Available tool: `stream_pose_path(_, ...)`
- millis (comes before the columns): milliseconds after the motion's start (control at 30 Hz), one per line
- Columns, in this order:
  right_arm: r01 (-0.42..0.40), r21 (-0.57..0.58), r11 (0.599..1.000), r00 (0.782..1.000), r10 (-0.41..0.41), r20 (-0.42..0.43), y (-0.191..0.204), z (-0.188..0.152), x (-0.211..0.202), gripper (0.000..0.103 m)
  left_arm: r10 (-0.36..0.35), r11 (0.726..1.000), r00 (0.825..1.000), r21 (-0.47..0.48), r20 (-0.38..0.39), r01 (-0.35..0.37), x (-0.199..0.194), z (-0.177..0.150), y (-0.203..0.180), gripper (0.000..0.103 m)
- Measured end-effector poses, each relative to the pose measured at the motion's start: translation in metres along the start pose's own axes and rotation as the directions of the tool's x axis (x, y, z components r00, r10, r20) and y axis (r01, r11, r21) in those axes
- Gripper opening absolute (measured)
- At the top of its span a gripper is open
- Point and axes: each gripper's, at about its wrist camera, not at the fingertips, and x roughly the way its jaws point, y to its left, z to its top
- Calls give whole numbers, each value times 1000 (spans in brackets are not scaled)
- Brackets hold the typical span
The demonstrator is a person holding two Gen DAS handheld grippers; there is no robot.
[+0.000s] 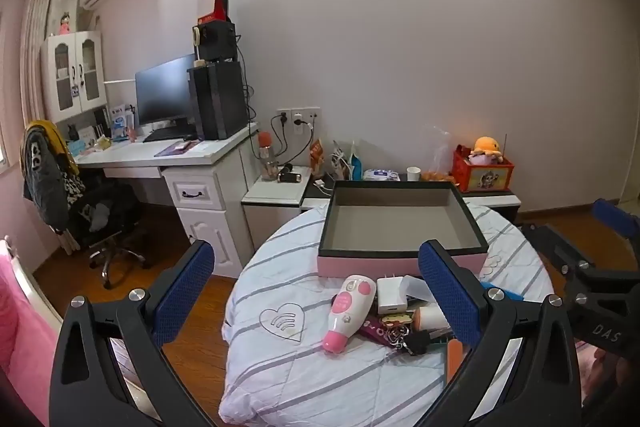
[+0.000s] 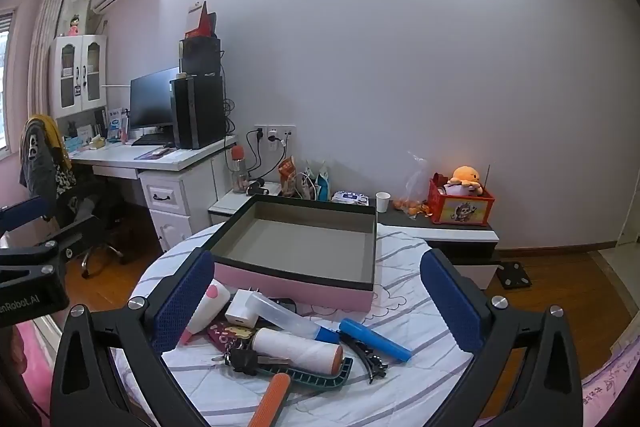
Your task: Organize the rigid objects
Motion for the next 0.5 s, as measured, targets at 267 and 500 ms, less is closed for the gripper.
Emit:
stream_pose_path(267, 2, -7, 1000, 1000, -2, 27, -2, 0, -1, 103, -7, 999, 1000, -31, 16, 7, -11, 6, 6, 103)
stream_pose_path(500, 5, -6, 1000, 1000, -5, 30, -2, 1, -6, 103, 4, 1000, 1000, -8, 21, -4, -14, 5, -1, 103)
